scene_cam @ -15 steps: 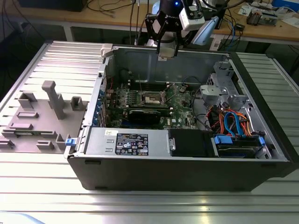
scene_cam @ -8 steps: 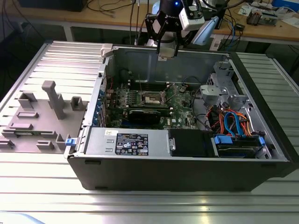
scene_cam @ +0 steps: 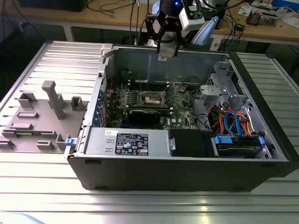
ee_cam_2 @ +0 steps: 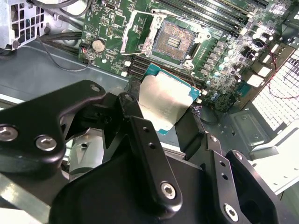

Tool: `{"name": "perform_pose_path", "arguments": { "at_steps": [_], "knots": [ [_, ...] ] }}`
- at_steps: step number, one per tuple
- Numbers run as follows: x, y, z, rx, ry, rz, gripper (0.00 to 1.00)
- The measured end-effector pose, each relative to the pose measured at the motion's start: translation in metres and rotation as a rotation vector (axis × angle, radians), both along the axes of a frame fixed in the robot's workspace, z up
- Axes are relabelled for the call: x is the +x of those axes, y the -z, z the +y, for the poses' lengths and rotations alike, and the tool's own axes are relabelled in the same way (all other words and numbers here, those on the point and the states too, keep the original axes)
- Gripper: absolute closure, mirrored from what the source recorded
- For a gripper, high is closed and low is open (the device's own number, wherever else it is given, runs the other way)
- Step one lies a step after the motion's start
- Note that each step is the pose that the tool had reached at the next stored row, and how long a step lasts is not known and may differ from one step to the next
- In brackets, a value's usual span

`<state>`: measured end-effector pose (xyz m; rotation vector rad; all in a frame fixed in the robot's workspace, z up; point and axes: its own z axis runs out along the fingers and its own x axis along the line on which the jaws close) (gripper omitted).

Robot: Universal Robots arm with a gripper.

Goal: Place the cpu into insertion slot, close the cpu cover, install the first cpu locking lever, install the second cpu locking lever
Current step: 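Place the cpu into insertion slot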

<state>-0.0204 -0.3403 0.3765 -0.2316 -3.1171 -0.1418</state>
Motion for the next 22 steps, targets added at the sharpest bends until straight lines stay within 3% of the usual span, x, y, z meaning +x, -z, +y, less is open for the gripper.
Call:
{"name": "perform_pose_path", "arguments": {
  "at_steps": [22],
  "knots": [
    [0.0,0.0,0.0,0.0,0.053,0.0,0.46]
  ]
}}
